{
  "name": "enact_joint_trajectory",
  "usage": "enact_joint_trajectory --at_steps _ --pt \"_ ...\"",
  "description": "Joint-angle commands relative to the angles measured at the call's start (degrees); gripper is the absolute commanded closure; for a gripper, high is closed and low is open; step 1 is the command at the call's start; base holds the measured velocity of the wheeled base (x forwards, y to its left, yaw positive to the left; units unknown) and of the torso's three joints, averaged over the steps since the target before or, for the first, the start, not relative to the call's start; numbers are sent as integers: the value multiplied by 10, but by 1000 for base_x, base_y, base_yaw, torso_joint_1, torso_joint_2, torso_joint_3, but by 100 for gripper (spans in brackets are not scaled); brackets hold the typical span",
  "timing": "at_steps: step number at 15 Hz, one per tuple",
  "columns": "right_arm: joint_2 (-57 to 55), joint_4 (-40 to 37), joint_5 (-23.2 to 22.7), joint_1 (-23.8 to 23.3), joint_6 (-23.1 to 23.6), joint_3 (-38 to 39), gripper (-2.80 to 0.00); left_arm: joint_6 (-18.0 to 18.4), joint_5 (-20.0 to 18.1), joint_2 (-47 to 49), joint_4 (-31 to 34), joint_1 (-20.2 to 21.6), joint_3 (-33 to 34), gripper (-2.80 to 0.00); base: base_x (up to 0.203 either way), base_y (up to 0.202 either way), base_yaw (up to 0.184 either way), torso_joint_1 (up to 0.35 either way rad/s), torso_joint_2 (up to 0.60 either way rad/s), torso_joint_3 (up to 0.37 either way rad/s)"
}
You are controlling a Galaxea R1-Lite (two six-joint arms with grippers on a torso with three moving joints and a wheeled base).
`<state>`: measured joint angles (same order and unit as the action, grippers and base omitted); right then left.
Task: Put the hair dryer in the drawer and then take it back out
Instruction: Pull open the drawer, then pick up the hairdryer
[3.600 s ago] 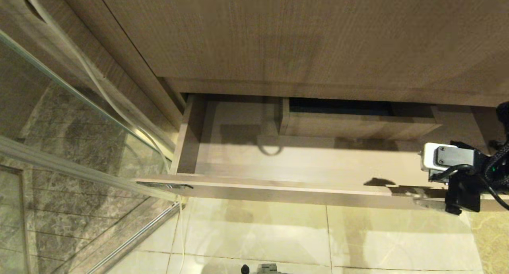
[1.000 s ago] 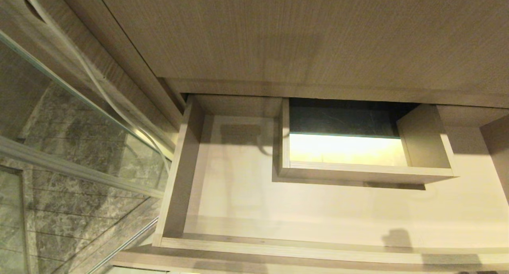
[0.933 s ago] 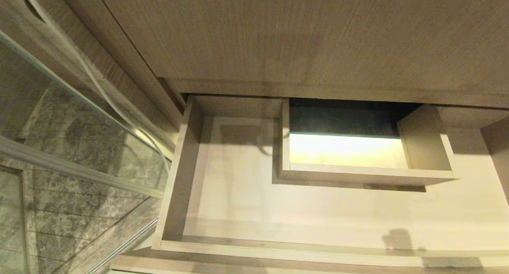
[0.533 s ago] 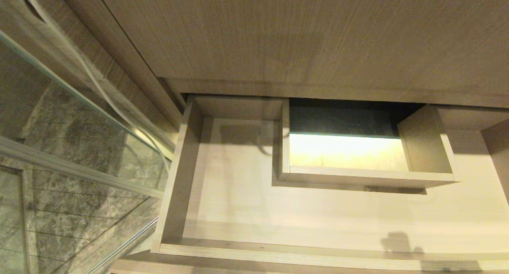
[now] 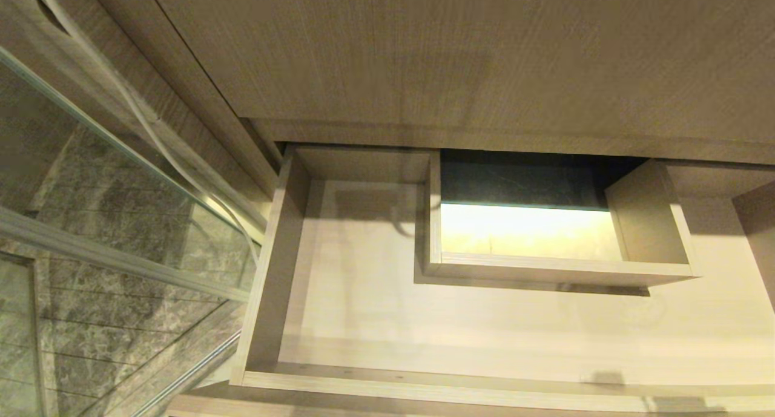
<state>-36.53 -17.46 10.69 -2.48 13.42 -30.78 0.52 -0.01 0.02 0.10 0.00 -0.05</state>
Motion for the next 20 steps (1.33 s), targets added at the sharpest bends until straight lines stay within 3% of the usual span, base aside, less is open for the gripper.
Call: enact_joint_trajectory --at_steps 1,5,9,13,17,20 --pt "72 -2 -1 10 -3 36 0 0 0 0 1 0 0 0 0 0 0 0 0 0" --pt "233 -3 -56 30 -90 150 0 0 0 0 0 0 0 0 0 0 0 0 0 0" --pt "355 -10 -101 26 -107 200 0 0 0 0 0 0 0 0 0 0 0 0 0 0" --pt "366 171 -102 26 -119 303 0 0 0 0 0 0 0 0 0 0 0 0 0 0" --pt "365 176 -105 27 -126 308 0 0 0 0 0 0 0 0 0 0 0 0 0 0" --pt "365 178 -103 27 -162 308 0 0 0 0 0 0 0 0 0 0 0 0 0 0"
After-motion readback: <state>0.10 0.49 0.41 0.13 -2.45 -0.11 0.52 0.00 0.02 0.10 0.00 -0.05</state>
